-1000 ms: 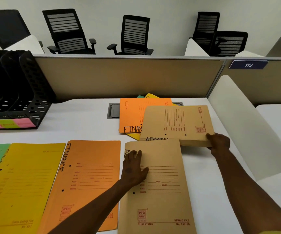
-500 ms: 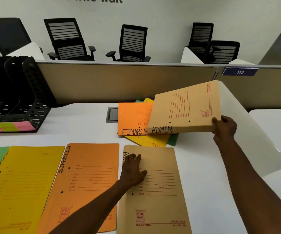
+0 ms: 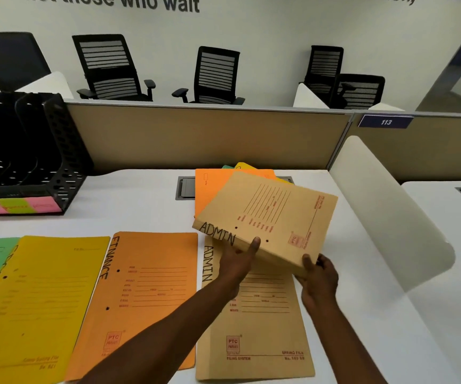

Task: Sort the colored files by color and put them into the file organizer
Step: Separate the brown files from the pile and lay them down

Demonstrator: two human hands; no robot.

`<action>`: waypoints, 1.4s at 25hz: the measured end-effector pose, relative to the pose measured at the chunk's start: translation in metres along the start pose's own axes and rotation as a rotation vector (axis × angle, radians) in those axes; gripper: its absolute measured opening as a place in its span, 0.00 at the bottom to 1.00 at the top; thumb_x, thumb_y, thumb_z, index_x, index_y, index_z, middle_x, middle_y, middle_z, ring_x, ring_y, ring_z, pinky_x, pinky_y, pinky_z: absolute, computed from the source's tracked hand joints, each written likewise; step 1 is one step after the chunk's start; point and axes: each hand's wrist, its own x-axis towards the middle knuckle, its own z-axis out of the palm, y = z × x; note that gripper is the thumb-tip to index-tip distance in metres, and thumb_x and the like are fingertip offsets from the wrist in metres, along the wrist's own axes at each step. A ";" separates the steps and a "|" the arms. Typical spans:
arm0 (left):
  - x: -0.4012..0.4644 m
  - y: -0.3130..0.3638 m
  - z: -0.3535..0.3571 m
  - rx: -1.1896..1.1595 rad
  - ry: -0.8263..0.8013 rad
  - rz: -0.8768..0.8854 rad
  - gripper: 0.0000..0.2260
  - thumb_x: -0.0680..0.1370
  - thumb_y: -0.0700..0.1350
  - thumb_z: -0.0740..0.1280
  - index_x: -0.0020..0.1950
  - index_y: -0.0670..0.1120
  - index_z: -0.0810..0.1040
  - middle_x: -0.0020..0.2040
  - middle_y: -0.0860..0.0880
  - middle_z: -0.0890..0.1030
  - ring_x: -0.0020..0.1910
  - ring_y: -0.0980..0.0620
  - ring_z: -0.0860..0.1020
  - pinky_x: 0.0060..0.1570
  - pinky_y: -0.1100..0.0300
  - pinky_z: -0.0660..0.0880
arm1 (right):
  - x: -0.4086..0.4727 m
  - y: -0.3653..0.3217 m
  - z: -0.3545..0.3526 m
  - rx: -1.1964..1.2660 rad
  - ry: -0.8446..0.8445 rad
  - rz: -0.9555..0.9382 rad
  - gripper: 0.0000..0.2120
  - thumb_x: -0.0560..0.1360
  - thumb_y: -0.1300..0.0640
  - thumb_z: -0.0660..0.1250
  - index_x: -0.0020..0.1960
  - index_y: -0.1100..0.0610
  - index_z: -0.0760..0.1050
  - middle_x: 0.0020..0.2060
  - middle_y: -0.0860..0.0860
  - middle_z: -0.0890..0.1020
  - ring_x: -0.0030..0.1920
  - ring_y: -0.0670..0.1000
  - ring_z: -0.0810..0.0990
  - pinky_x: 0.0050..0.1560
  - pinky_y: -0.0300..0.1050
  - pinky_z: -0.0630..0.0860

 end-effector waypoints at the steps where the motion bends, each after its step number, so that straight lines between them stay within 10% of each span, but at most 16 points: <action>1: 0.000 -0.002 -0.001 -0.024 0.041 -0.011 0.39 0.70 0.60 0.75 0.74 0.54 0.59 0.68 0.46 0.73 0.65 0.44 0.74 0.62 0.41 0.75 | -0.008 0.008 -0.001 -0.007 0.009 0.007 0.16 0.77 0.67 0.68 0.63 0.59 0.74 0.56 0.57 0.81 0.56 0.58 0.81 0.53 0.58 0.80; 11: -0.003 -0.024 -0.007 0.164 0.186 -0.077 0.39 0.67 0.45 0.80 0.72 0.47 0.63 0.65 0.45 0.76 0.64 0.43 0.76 0.58 0.45 0.78 | -0.113 0.073 -0.023 -0.537 -0.092 -0.053 0.27 0.72 0.55 0.76 0.67 0.51 0.71 0.57 0.50 0.81 0.57 0.53 0.80 0.61 0.56 0.78; 14: -0.007 -0.028 -0.010 0.263 0.173 -0.083 0.32 0.69 0.42 0.78 0.68 0.48 0.66 0.64 0.45 0.76 0.61 0.44 0.77 0.58 0.44 0.79 | -0.122 0.072 -0.042 -0.785 -0.162 -0.142 0.16 0.71 0.45 0.75 0.53 0.52 0.78 0.44 0.49 0.84 0.43 0.49 0.84 0.46 0.48 0.83; 19: -0.017 -0.043 -0.029 0.419 0.100 -0.052 0.40 0.73 0.45 0.74 0.78 0.48 0.55 0.73 0.46 0.67 0.70 0.45 0.69 0.65 0.47 0.72 | -0.101 0.050 -0.082 -0.967 -0.162 -0.263 0.27 0.69 0.35 0.69 0.29 0.58 0.73 0.24 0.50 0.81 0.24 0.50 0.80 0.30 0.43 0.79; 23: -0.024 -0.056 -0.039 0.651 0.108 0.035 0.41 0.74 0.52 0.72 0.79 0.46 0.52 0.73 0.45 0.66 0.73 0.44 0.64 0.68 0.49 0.68 | -0.043 0.037 -0.088 -1.139 0.015 -0.434 0.19 0.72 0.34 0.67 0.53 0.48 0.78 0.49 0.46 0.84 0.52 0.50 0.82 0.50 0.46 0.78; 25: -0.028 -0.061 -0.043 0.797 0.150 0.078 0.39 0.72 0.57 0.72 0.77 0.47 0.57 0.70 0.45 0.68 0.70 0.44 0.63 0.67 0.49 0.67 | -0.014 0.044 -0.084 -1.289 -0.057 -0.279 0.32 0.73 0.37 0.69 0.71 0.52 0.70 0.67 0.54 0.75 0.68 0.57 0.72 0.64 0.54 0.72; 35: -0.030 -0.075 -0.060 0.907 0.168 0.106 0.37 0.72 0.58 0.71 0.76 0.48 0.62 0.73 0.45 0.59 0.72 0.45 0.60 0.70 0.52 0.63 | -0.015 0.083 -0.067 -1.638 -0.110 -0.357 0.40 0.73 0.29 0.59 0.77 0.50 0.59 0.75 0.55 0.64 0.75 0.57 0.61 0.71 0.55 0.67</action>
